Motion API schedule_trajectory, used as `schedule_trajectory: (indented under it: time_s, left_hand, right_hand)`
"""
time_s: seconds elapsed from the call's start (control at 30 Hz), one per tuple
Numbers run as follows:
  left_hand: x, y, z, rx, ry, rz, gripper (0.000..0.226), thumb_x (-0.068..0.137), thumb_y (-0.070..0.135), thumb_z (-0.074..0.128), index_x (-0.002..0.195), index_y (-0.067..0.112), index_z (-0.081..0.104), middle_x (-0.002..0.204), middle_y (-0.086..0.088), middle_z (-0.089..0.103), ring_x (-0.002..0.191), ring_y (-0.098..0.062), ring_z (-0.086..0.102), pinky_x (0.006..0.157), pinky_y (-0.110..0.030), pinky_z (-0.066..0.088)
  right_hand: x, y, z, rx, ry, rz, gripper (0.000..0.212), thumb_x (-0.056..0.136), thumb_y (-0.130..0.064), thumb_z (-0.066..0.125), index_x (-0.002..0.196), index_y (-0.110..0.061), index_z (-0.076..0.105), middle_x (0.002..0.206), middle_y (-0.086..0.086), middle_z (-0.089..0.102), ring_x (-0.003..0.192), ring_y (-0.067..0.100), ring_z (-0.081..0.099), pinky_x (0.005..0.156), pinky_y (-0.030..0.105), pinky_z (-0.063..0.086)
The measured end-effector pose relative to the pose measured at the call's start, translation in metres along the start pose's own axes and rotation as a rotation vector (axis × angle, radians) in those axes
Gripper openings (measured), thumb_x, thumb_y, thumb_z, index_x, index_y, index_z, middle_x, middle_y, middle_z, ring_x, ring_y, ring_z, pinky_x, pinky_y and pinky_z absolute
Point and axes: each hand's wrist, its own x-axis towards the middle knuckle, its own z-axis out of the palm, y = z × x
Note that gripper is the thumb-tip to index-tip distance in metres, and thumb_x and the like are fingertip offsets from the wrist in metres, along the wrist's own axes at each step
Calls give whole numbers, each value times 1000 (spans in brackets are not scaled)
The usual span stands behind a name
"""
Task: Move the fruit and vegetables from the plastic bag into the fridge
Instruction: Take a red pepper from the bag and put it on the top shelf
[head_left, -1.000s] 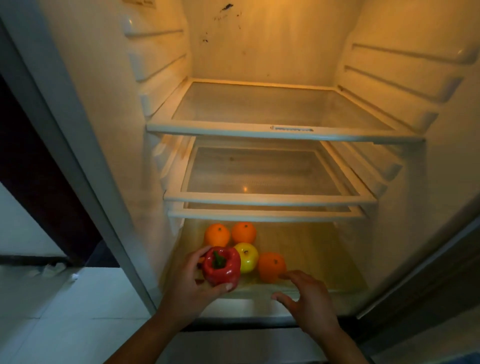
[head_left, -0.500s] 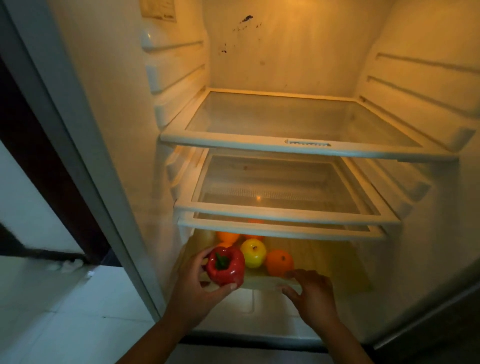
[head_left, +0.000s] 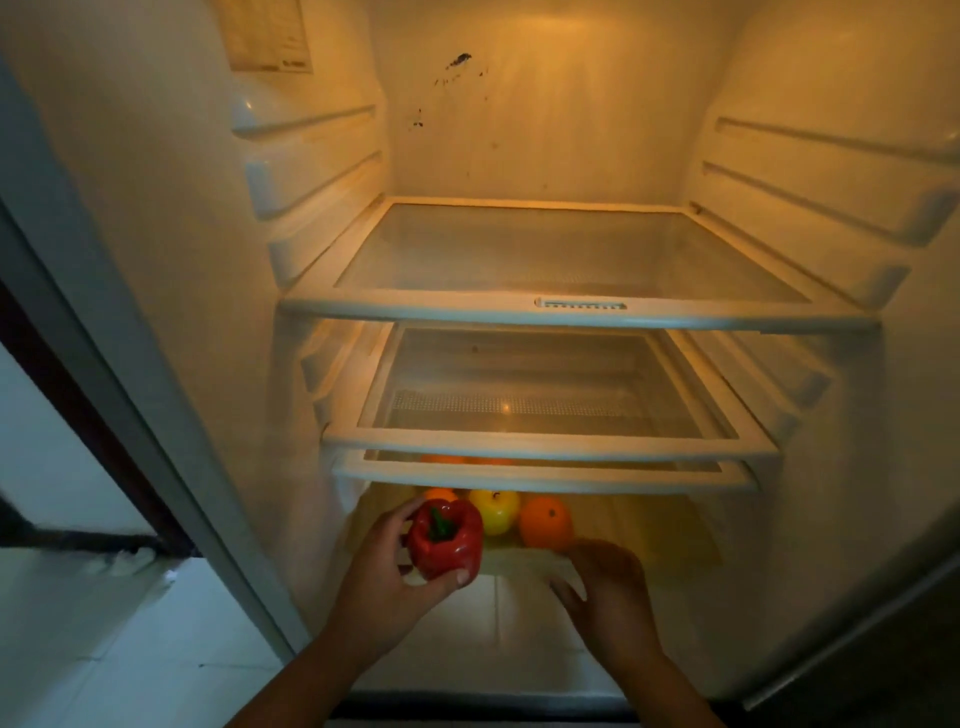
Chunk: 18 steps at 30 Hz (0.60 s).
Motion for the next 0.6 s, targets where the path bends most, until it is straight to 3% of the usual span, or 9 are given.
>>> schedule_trajectory:
  time_s: [0.1, 0.17, 0.3, 0.4, 0.5, 0.6]
  left_hand:
    - [-1, 1, 1, -30, 6, -1, 83, 56, 25, 89, 125, 34, 45, 116, 37, 37, 111, -2, 50, 79, -23, 53]
    - [-2, 6, 1, -8, 16, 21, 80, 57, 22, 88, 123, 35, 45, 116, 35, 38, 110, 1, 49, 78, -19, 52]
    - [-2, 14, -7, 36, 14, 91, 76, 56, 28, 87, 118, 41, 46, 112, 45, 41, 110, 12, 47, 77, -14, 51]
    - [-1, 16, -14, 63, -7, 100, 79, 54, 38, 85, 123, 38, 46, 118, 38, 42, 113, 6, 49, 80, -18, 53]
    - [-2, 16, -15, 63, -6, 95, 82, 53, 36, 86, 125, 34, 47, 121, 30, 43, 112, -1, 51, 81, -22, 55]
    - [-5, 19, -16, 34, -11, 87, 78, 52, 38, 85, 120, 41, 47, 115, 37, 44, 110, 6, 50, 77, -18, 54]
  right_hand:
    - [-26, -5, 9, -65, 6, -19, 54, 91, -59, 29, 122, -22, 53, 117, 4, 64, 111, 21, 52, 103, 37, 28]
    - [-35, -6, 13, -89, -16, -19, 62, 92, -61, 22, 131, -18, 44, 133, 6, 54, 124, 24, 39, 110, 35, 12]
    - [-36, 1, 15, -124, -109, -71, 73, 89, -65, 22, 143, -16, 28, 150, 6, 26, 140, 27, 18, 111, 35, 8]
    - [-36, 8, 18, -164, -180, -90, 82, 87, -69, 21, 148, -16, 14, 157, 4, 6, 144, 24, 1, 111, 37, 5]
    - [-35, 10, 20, -168, -198, -74, 84, 86, -71, 18, 148, -15, 13, 158, 4, 0, 145, 24, -1, 111, 38, 3]
    - [-28, 9, 18, -156, -236, -39, 84, 85, -71, 15, 149, -16, 11, 158, 3, -1, 145, 22, -4, 110, 37, 2]
